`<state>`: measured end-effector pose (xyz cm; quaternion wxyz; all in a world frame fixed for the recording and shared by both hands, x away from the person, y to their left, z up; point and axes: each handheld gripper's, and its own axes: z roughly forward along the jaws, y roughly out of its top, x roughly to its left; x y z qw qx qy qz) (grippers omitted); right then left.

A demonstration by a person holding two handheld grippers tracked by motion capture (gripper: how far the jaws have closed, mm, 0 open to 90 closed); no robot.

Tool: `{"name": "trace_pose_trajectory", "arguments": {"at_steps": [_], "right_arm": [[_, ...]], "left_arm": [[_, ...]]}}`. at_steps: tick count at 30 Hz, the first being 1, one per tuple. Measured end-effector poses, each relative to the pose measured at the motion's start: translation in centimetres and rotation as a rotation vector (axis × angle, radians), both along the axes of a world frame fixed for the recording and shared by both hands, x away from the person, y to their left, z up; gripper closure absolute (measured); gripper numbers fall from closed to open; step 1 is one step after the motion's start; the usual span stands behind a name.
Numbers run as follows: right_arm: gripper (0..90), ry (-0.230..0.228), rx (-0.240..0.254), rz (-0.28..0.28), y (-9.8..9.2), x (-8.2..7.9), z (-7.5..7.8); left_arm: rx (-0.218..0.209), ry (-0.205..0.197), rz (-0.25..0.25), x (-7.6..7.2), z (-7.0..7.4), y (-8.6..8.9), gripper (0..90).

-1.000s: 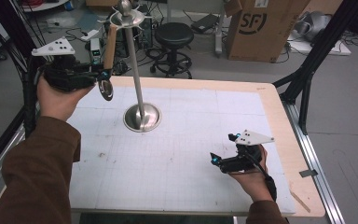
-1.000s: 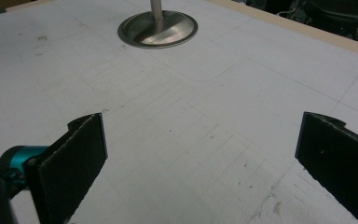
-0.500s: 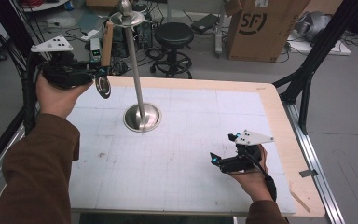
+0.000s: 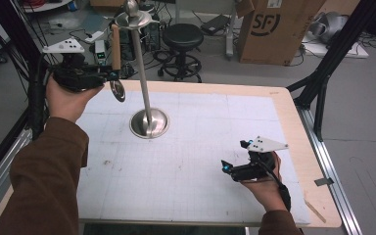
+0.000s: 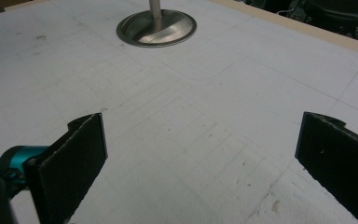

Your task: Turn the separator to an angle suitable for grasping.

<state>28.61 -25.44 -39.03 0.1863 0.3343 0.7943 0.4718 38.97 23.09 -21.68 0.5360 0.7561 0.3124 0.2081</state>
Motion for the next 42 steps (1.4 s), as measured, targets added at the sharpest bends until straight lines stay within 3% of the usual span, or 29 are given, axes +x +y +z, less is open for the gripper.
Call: {"name": "trace_pose_trajectory", "arguments": {"at_steps": [6,8,13,24,36,42], "right_arm": [[0.8,0.0,0.0,0.0,0.0,0.0,0.0],[0.8,0.0,-0.002,0.001,0.0,0.0,0.0],[0.8,0.0,-0.002,0.001,0.1,0.0,0.0],[0.8,0.003,-0.002,0.0,0.1,-0.1,0.0],[0.8,0.002,0.001,0.003,0.1,0.0,0.0],[0.8,0.0,0.0,0.006,0.1,0.0,0.0]], "left_arm": [[-0.002,0.007,-0.005,0.0,0.1,0.1,68.0],[-0.018,0.006,-0.006,0.0,0.1,0.2,62.8],[-0.012,0.015,-0.016,-0.2,0.1,0.4,59.1],[0.034,0.054,-0.014,-1.2,-0.1,0.4,42.4],[0.007,0.07,0.001,-2.7,-0.2,1.6,32.3],[0.012,0.064,-0.03,-3.2,-0.4,1.4,26.3]]}}
